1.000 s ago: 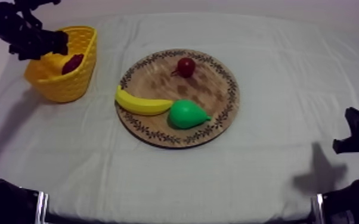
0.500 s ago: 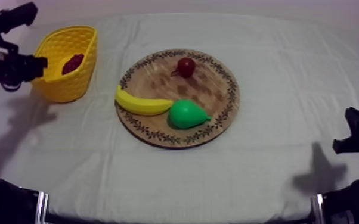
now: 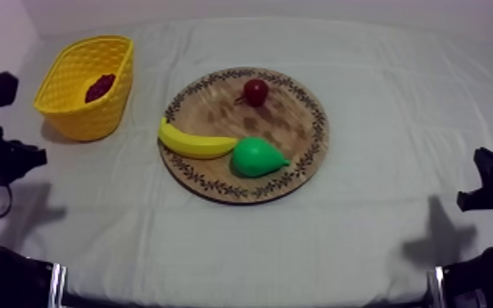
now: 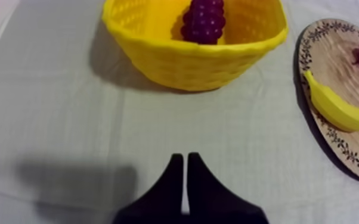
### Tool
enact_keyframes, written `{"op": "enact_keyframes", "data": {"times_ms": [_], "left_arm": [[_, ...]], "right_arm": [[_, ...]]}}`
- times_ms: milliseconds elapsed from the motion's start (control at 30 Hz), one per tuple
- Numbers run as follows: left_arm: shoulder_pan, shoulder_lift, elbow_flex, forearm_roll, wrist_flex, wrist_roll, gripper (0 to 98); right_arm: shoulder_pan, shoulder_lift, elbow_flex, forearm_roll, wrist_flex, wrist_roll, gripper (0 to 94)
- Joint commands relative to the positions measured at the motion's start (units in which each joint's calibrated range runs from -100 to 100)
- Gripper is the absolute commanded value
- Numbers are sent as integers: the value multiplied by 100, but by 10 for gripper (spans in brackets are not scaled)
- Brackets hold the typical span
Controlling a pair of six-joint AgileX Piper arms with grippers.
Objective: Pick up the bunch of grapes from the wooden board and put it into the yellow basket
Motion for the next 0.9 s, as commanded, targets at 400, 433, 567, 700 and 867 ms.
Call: {"op": "enact_keyframes", "data": {"times_ms": [400,433,567,700,867], "left_arm": [[67,-3223,1016,271,480,-281,0],[57,-3356,1033,275,499,-291,0],[-16,-3811,1079,327,565,-398,0],[-110,-4211,1126,401,614,-536,0],[-153,-4359,1222,379,462,-550,0]], "right_arm": [[0,-2,-1,0,-1,11,5],[0,-2,-1,0,-1,11,5],[0,-2,-1,0,-1,11,5],[0,-2,-1,0,-1,11,5],[0,-2,-1,0,-1,10,5]]}}
